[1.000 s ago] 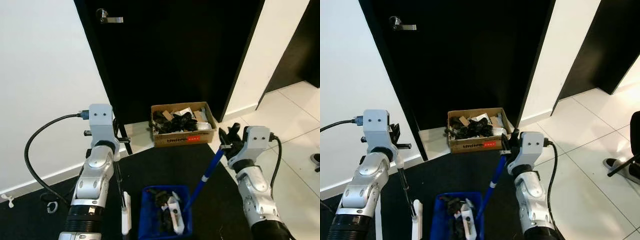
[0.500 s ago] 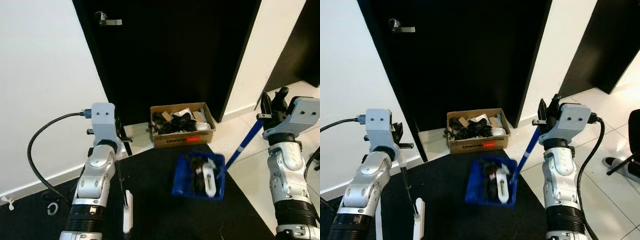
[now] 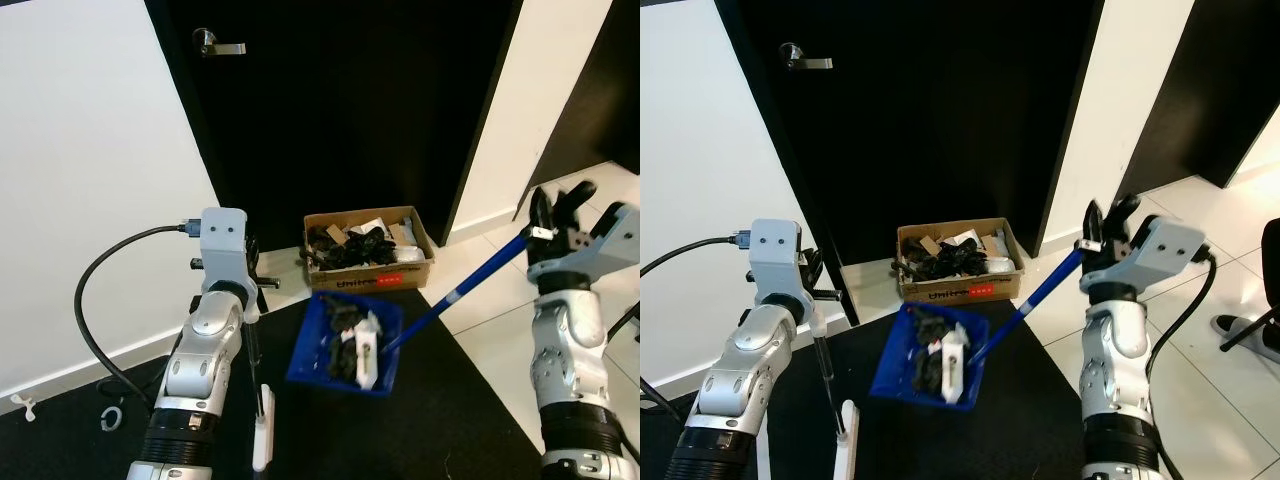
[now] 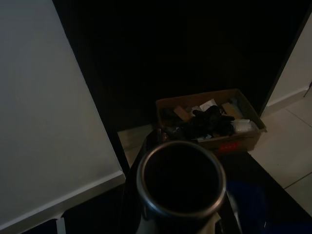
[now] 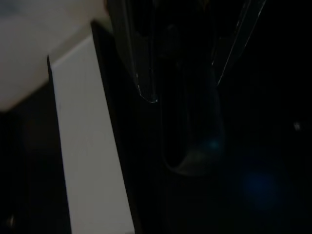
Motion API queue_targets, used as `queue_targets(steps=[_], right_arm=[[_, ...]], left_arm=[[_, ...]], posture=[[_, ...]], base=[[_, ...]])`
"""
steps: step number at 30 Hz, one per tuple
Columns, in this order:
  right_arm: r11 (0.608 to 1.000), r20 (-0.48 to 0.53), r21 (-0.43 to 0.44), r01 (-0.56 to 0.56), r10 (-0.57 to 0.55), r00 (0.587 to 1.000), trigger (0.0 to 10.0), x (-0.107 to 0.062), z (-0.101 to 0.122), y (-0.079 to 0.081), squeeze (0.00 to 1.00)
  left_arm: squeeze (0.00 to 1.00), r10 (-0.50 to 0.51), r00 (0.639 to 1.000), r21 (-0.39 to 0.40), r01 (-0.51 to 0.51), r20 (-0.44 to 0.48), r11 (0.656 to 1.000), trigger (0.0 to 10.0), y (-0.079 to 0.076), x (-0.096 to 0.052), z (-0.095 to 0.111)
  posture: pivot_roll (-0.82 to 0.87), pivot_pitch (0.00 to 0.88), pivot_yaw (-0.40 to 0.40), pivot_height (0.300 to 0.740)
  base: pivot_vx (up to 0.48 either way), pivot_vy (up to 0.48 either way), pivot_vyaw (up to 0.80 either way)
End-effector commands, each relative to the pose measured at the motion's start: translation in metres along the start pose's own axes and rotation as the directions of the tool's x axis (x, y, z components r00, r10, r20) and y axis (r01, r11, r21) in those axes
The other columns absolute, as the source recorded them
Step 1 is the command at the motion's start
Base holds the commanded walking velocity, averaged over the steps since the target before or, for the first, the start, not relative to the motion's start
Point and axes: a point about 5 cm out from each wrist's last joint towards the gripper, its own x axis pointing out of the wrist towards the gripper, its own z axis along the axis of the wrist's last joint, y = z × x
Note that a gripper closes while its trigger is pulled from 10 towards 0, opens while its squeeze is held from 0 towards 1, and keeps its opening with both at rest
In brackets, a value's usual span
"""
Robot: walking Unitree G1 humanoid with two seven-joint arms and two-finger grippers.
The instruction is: Sweep floor
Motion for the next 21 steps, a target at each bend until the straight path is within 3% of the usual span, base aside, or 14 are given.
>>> queue_targets(steps=[1,11,21], right_arm=[[1.0,0.01,0.014,-0.007,0.007,1.0,10.0,-0.005,-0.005,0.003,0.0],[0.998,0.038,0.033,-0.049,0.048,0.998,10.0,0.0,0.002,0.01,0.0],[0.998,0.116,0.009,-0.056,0.055,0.992,10.0,0.008,0.022,0.007,0.0]], left_arm=[[0.0,0.008,1.0,0.007,-0.008,-0.006,1.0,10.0,0.0,-0.002,-0.003],[0.0,0.014,1.0,0.005,-0.014,0.003,1.0,10.0,0.002,-0.003,-0.002],[0.0,0.003,1.0,0.004,-0.003,0.011,1.0,10.0,0.0,-0.003,-0.002]], posture=[[0.01,0.088,0.092,0.74],[0.01,0.091,0.087,0.74],[0.01,0.09,0.087,0.74]], base=[[0.0,0.0,0.0],[0.049,0.0,0.0],[0.446,0.0,0.0]])
